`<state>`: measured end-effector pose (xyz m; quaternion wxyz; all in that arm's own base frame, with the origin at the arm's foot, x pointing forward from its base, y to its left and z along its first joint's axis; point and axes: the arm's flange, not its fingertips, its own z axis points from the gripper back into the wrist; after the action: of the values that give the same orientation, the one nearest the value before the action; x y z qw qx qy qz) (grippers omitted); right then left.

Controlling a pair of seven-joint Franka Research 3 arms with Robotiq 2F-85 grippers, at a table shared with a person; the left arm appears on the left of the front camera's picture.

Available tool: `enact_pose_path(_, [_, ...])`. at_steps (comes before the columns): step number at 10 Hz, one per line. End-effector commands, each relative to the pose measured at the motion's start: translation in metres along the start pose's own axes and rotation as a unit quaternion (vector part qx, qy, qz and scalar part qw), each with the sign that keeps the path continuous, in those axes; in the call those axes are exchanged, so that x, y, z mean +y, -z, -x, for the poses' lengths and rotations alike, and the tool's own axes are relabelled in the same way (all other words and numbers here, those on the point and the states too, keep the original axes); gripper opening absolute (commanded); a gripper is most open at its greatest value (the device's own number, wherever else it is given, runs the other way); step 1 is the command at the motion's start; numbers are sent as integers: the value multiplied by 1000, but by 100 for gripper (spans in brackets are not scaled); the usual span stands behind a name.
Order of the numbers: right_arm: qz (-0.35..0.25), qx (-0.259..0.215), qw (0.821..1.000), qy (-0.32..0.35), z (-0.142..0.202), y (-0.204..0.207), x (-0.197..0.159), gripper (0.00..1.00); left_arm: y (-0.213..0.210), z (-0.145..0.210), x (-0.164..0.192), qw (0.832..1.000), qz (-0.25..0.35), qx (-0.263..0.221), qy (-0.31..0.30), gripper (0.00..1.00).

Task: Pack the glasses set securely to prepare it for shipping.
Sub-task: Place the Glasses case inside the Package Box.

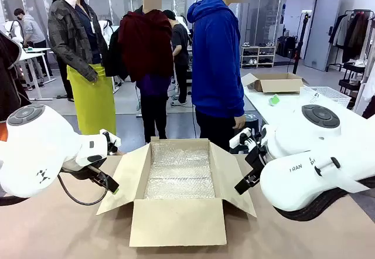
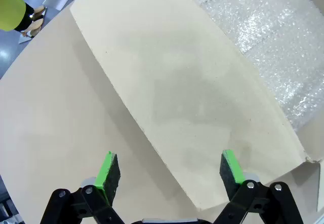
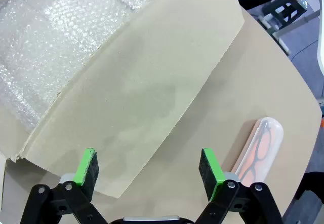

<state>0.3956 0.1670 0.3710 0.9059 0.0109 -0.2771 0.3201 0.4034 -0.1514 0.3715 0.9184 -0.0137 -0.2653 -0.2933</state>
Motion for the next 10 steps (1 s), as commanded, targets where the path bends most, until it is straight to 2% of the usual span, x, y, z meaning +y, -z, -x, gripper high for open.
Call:
enact_pose_path(1, [0,0,1000,0,0,0,0,100,0,0,0,1000,0,0,0,100])
enact_pose_path(10, [0,0,1000,-1,0,0,0,100,0,0,-1,1000,0,0,1,100])
